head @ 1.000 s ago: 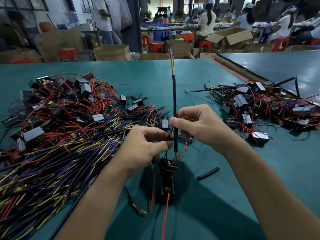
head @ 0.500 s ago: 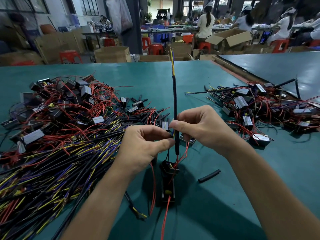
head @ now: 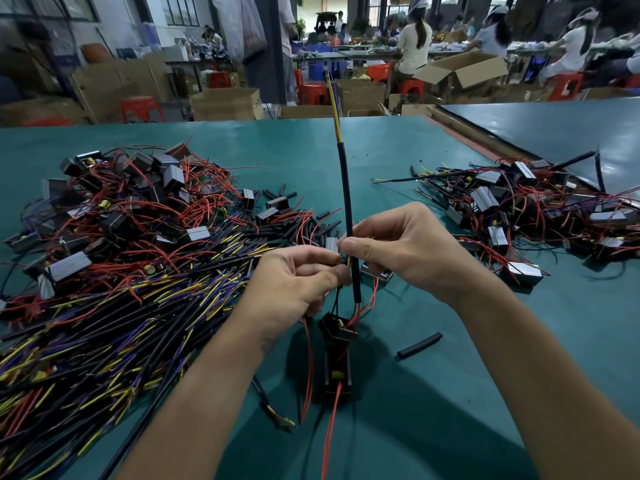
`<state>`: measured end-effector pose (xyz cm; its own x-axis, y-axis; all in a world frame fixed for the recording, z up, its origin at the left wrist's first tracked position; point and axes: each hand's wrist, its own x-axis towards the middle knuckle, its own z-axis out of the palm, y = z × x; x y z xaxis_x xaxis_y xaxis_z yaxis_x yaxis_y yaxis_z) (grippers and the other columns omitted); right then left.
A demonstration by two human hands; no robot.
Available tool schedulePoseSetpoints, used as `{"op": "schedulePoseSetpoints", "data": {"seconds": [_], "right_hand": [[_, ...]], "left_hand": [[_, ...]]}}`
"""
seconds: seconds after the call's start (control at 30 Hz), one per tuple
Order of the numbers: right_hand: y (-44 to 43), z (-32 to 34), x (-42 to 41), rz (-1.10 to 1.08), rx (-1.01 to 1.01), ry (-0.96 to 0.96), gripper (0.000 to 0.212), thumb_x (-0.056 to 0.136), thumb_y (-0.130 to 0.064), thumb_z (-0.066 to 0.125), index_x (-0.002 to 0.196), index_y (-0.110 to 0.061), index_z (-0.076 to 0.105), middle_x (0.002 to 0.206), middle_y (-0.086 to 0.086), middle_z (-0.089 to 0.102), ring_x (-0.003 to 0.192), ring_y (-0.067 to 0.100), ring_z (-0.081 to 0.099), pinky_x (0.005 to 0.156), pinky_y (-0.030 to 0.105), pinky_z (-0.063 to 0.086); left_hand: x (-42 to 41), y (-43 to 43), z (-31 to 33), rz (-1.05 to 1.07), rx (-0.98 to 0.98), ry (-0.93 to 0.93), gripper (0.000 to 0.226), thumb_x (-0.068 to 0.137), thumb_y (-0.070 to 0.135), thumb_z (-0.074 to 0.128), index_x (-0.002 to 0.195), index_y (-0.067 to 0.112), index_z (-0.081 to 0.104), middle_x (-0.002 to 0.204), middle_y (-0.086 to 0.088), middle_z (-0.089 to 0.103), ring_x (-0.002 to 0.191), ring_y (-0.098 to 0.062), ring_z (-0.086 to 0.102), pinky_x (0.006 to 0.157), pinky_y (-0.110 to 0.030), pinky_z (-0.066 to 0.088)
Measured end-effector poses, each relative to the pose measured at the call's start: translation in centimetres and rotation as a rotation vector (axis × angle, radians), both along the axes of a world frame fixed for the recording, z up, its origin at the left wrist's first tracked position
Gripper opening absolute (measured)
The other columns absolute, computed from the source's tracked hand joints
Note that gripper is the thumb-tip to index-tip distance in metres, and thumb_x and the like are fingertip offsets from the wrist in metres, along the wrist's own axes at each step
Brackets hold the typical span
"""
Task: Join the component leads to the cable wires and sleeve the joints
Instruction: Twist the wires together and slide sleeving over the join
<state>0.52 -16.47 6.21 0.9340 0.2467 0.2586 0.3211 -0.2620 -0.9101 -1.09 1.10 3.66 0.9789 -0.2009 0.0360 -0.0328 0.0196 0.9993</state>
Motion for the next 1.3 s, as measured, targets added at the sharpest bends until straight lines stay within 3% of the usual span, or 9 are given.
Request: {"op": "schedulePoseSetpoints", "data": {"seconds": [0.27,0.4,0.53,0.67,0.83,0.97,1.03,1.17,1.3], "right_hand": [[0.00,0.03,-0.06,0.018,0.040,-0.012,0.006,0.084,-0.004,0.074,0.083,-0.009,0.074,0.055,-0.005,0.061,0.047,0.010,0.044,0.045,0.019,0.037],[0.09,0.18,-0.21,0.025,0.026,-0.029,0.004,0.082,-0.005,0.075,0.085,-0.002,0.075,0.058,0.001,0.061,0.049,0.013,0.045,0.045,0.020,0.037],[0.42,0.16,-0.35,-0.003,0.019,-0.015,0.009,0.083,-0.010,0.076,0.087,-0.002,0.075,0.062,0.010,0.060,0.050,0.014,0.046,0.047,0.022,0.037],[0.31,0.35,-0.31,-0.057,0.060,-0.029,0.010,0.087,-0.013,0.071,0.079,-0.007,0.073,0.057,0.010,0.058,0.050,0.017,0.046,0.045,0.022,0.036],[0.55,0.53,-0.48,-0.039,0.055,-0.016,0.008,0.085,-0.006,0.072,0.078,-0.007,0.072,0.059,0.006,0.056,0.053,0.019,0.045,0.047,0.027,0.035],[0.23,0.51,-0.50,-0.038,0.069,-0.011,0.008,0.085,-0.006,0.072,0.084,0.001,0.073,0.049,-0.003,0.054,0.040,0.006,0.042,0.040,0.013,0.031],[0.21,0.66,-0.56,-0.037,0.081,-0.009,0.009,0.085,-0.005,0.072,0.084,0.003,0.072,0.048,-0.001,0.053,0.040,0.007,0.041,0.040,0.013,0.030],[0.59,0.62,-0.64,-0.033,0.070,-0.017,0.007,0.086,-0.007,0.071,0.079,-0.004,0.073,0.061,0.011,0.058,0.054,0.021,0.044,0.050,0.028,0.034],[-0.08,0.66,-0.34,0.036,0.061,0.058,0.009,0.088,-0.011,0.069,0.081,-0.009,0.072,0.064,0.002,0.064,0.051,0.014,0.051,0.049,0.023,0.043]], "left_hand": [[0.14,-0.05,-0.42,-0.002,-0.045,-0.023,0.005,0.072,0.018,0.076,0.073,0.014,0.073,0.065,-0.004,0.070,0.040,-0.009,0.043,0.040,-0.018,0.035],[0.11,-0.01,-0.20,0.025,-0.079,-0.068,0.030,0.062,0.032,0.076,0.086,0.012,0.074,0.059,0.003,0.065,0.041,-0.009,0.044,0.043,-0.019,0.033],[0.13,-0.08,-0.25,0.052,-0.079,-0.088,0.030,0.064,0.030,0.075,0.087,0.011,0.074,0.049,0.007,0.058,0.040,-0.009,0.042,0.043,-0.019,0.031],[-0.03,-0.22,-0.13,0.019,-0.102,-0.083,0.013,0.064,0.026,0.074,0.075,0.021,0.078,0.049,0.006,0.057,0.040,-0.009,0.041,0.043,-0.021,0.031],[-0.09,-0.33,-0.08,0.054,-0.108,-0.083,0.024,0.063,0.029,0.074,0.081,0.014,0.075,0.053,0.005,0.059,0.041,-0.009,0.043,0.045,-0.022,0.031],[-0.07,-0.14,-0.03,0.053,-0.100,-0.100,0.020,0.063,0.029,0.074,0.079,0.016,0.074,0.054,0.006,0.061,0.040,-0.009,0.044,0.044,-0.021,0.030],[-0.05,-0.10,0.03,0.035,-0.097,-0.088,0.019,0.064,0.030,0.074,0.077,0.017,0.073,0.052,0.007,0.060,0.040,-0.009,0.044,0.045,-0.021,0.029],[-0.06,-0.11,0.08,-0.006,-0.104,-0.035,0.012,0.065,0.027,0.073,0.073,0.019,0.076,0.052,0.008,0.057,0.040,-0.007,0.044,0.043,-0.020,0.031],[0.02,0.06,0.17,-0.003,-0.128,-0.032,0.013,0.067,0.021,0.072,0.078,0.014,0.072,0.054,0.008,0.058,0.041,-0.007,0.044,0.041,-0.016,0.036]]}}
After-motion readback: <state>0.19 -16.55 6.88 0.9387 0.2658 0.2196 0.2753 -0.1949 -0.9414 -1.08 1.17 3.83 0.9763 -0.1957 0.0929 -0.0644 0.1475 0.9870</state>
